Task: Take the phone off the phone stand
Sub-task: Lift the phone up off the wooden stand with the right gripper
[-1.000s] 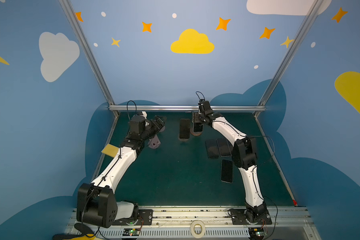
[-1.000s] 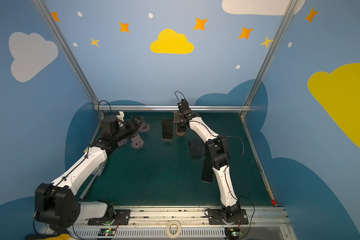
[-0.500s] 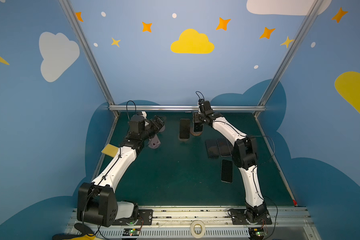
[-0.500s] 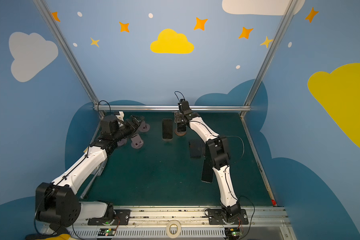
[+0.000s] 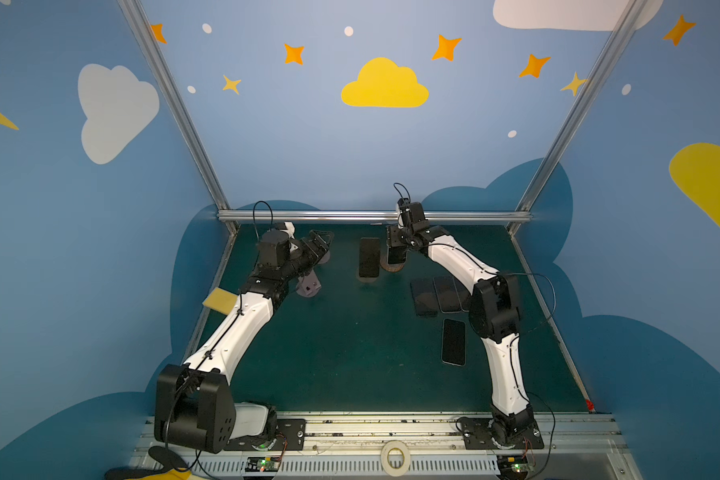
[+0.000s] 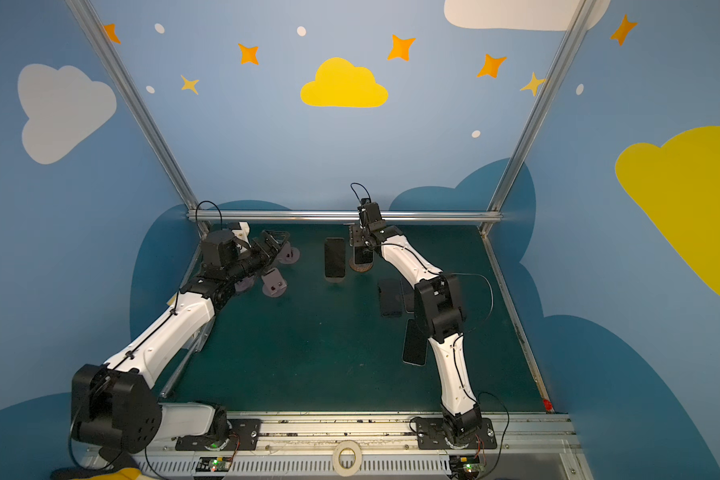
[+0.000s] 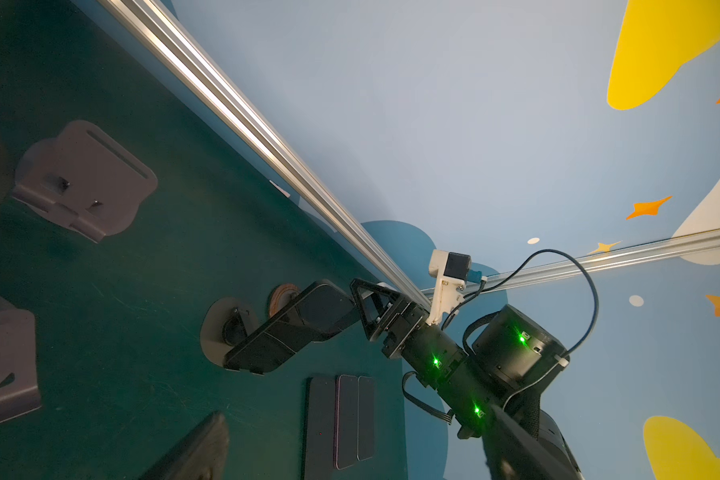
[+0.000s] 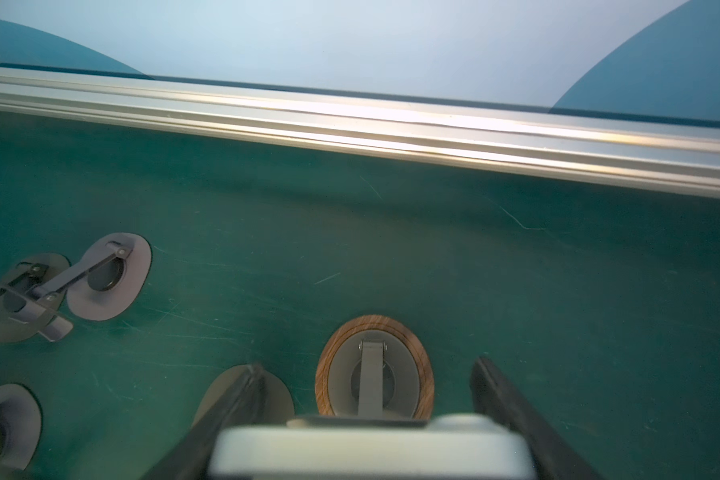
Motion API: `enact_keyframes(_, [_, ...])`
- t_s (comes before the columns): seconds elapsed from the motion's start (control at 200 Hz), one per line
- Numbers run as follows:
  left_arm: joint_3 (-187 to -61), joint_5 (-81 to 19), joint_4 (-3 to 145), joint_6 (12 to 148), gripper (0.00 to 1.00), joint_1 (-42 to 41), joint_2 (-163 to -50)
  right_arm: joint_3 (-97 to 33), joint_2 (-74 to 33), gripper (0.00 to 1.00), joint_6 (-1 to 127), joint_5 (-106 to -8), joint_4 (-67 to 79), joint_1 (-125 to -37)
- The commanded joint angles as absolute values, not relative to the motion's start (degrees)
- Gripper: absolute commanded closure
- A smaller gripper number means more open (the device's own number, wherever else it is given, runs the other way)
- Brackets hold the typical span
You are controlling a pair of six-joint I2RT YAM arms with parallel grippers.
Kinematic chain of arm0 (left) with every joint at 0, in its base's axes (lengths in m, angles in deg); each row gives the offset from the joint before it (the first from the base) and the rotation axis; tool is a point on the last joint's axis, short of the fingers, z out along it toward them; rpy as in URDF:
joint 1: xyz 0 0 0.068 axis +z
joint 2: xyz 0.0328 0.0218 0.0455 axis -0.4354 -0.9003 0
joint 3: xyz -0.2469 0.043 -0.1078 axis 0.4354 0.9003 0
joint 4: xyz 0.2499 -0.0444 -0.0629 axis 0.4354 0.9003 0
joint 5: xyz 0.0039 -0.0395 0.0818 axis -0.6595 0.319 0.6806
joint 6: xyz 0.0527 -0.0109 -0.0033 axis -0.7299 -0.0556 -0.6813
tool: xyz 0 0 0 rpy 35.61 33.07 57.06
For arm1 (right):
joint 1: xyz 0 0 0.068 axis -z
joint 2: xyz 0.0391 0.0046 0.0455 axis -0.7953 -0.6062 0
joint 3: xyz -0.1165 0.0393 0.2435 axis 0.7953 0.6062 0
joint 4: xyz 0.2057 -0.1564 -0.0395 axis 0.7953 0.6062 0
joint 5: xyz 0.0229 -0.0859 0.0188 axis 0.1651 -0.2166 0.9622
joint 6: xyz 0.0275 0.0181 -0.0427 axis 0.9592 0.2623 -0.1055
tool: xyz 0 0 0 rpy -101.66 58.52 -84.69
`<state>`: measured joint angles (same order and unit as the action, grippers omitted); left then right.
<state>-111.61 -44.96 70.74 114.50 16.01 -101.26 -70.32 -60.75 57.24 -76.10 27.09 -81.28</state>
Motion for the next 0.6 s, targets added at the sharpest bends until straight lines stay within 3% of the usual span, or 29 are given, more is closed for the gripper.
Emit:
enact_keyframes(0.0, [-111.8, -46.2, 69.1, 114.0, 0.06, 15.6, -101.8, -70.3, -55.4, 0.39, 56.2, -76.8, 24.7, -81.6])
enact_keyframes(0.596, [-113.0, -47.6, 70.0, 112.6, 0.06, 12.5, -102.9, -56.1, -40.9, 0.43, 56.9, -79.2, 22.6, -83.6])
